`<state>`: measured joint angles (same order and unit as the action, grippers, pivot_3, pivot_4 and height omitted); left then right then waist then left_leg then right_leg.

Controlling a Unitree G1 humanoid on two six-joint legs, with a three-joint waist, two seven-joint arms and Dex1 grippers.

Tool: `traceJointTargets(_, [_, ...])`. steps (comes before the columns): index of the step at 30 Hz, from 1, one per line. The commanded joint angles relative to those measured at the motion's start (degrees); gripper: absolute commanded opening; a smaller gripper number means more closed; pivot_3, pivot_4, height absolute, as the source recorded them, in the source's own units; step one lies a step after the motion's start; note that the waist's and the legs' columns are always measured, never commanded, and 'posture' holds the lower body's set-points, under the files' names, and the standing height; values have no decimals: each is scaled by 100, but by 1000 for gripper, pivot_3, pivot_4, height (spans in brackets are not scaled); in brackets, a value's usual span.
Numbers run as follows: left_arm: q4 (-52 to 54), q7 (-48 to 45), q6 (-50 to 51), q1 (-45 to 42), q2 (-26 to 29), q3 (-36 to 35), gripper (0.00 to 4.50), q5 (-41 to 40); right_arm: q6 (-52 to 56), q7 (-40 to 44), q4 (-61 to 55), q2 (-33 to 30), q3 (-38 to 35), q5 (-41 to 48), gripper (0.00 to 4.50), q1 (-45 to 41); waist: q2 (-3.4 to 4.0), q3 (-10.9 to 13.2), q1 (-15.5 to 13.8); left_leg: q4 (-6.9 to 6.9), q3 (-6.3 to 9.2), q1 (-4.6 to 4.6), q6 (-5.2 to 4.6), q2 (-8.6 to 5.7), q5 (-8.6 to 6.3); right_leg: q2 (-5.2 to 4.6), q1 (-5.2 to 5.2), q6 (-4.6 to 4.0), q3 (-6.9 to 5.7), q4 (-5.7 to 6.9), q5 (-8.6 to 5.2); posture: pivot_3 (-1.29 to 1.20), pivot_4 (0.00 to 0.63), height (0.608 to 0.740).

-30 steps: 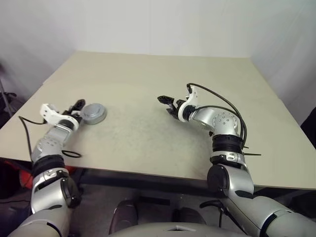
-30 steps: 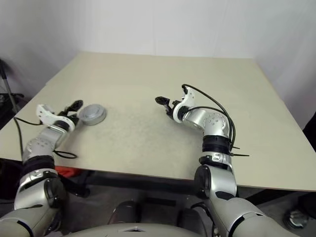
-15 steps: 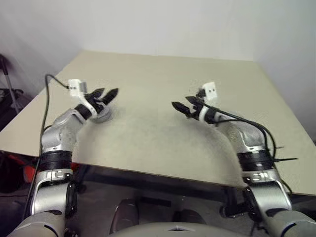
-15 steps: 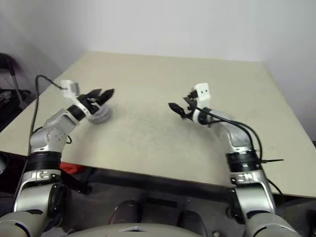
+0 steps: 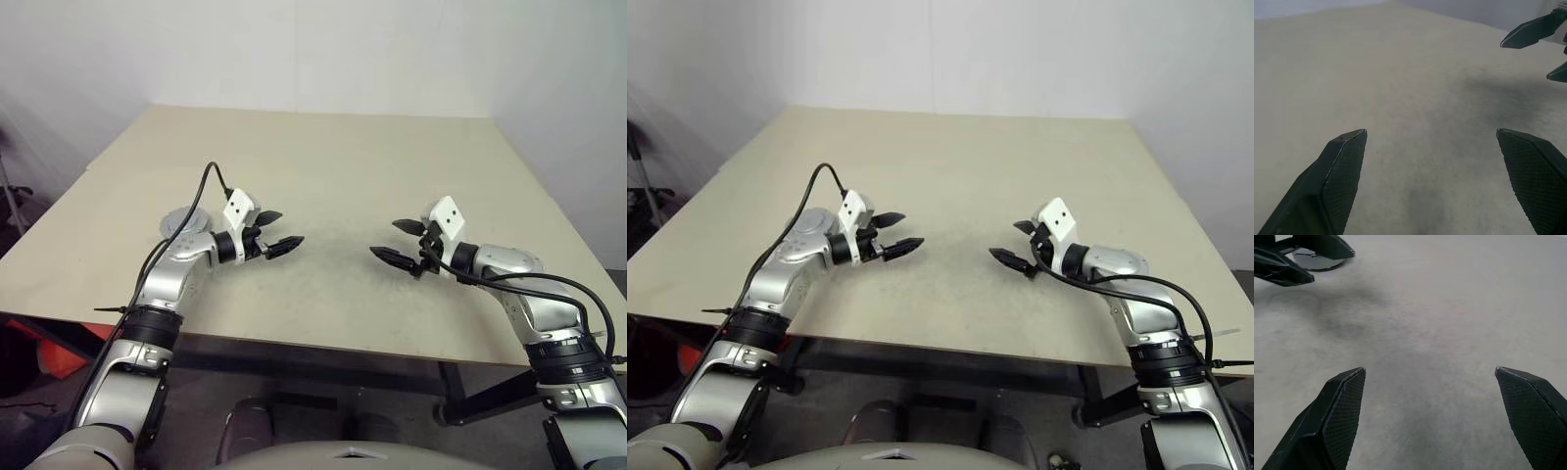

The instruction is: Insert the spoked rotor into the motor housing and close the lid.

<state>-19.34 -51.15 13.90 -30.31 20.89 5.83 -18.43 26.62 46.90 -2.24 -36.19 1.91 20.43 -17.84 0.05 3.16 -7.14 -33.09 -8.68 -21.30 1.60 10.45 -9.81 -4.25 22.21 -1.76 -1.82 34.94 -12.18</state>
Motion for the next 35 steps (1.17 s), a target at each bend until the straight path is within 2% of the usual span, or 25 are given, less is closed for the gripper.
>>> traceJointTargets(1, [-41, -34, -251, -111, -60, -30, 4473, 129, -132, -68, -227, 17, -139, -49, 4350, 22, 0, 0, -2, 0, 1, 4, -3, 0, -2, -1, -4, 0, 0, -1, 0, 0, 0, 740])
traceJointTargets(8, [-82, 54, -317, -54, -268, -13, 4473, 282, -154, -321, -117, 193, -186, -136, 4350, -125, 1, 0, 2, -1, 1, 9, -20, 1, -12, -1, -8, -1, 1, -1, 0, 0, 0, 740])
traceJointTargets(35, [-142, 145, -333, -27, -535, -92, 4473, 349, -113, -393, 39, 296, -140, -379, 4350, -281, 1, 0, 2, -1, 1, 10, -34, 1, -20, -1, -7, -4, 5, -4, 0, 0, 0, 740])
